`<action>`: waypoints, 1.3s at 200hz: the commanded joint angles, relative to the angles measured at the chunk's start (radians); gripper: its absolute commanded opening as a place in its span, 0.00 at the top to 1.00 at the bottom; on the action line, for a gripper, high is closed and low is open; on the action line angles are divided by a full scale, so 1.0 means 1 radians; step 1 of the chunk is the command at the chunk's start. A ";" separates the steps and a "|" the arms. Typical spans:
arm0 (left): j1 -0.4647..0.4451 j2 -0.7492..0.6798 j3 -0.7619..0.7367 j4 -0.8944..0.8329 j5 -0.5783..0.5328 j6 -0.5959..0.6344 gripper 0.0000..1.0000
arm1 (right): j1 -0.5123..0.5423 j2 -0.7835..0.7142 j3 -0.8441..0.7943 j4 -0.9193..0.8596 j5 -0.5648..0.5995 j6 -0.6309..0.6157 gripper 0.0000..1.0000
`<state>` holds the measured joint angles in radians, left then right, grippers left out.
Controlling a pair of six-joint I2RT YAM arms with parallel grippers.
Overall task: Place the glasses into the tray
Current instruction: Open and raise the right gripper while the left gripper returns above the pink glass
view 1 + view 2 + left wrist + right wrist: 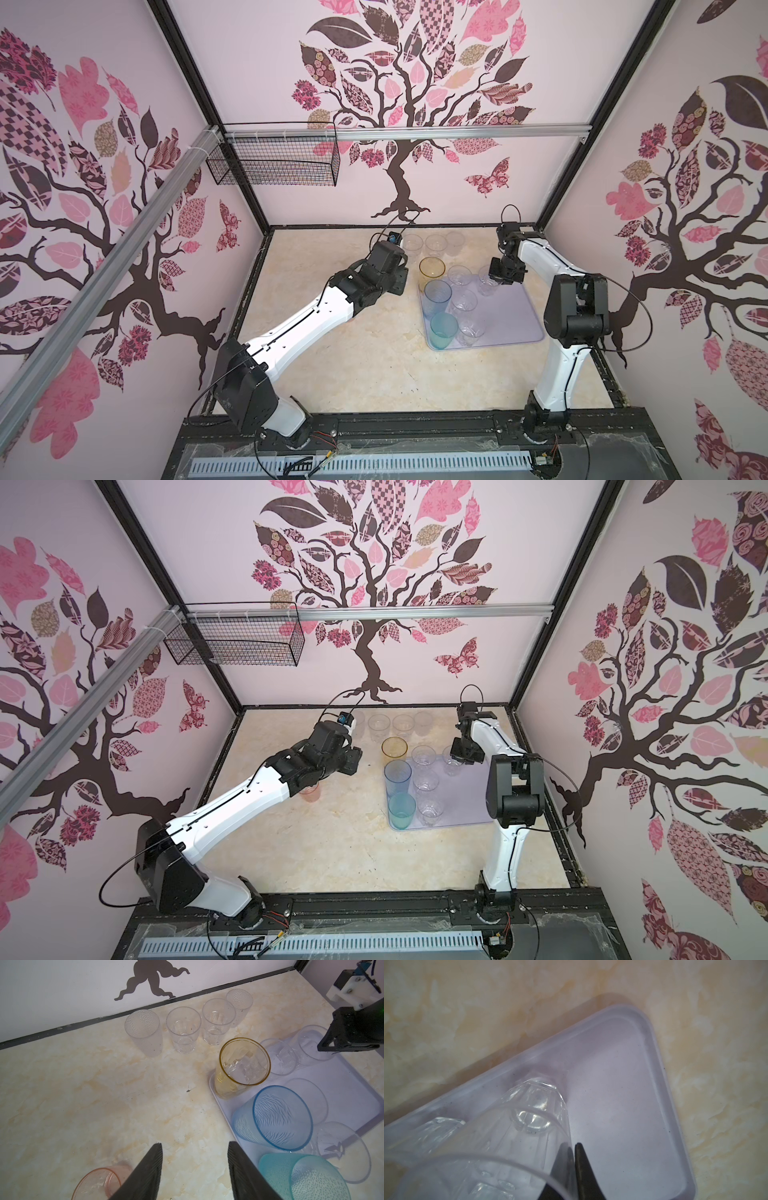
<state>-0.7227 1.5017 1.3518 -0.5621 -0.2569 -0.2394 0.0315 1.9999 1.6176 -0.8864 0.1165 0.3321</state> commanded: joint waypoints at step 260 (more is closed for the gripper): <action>0.381 -0.013 -0.155 0.059 0.276 -0.227 0.46 | 0.228 0.294 0.741 0.015 -0.053 0.104 0.48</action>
<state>-0.3408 1.5021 1.2327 -0.5274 0.0101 -0.4717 0.2455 2.2169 2.2940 -0.8738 0.1646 0.4046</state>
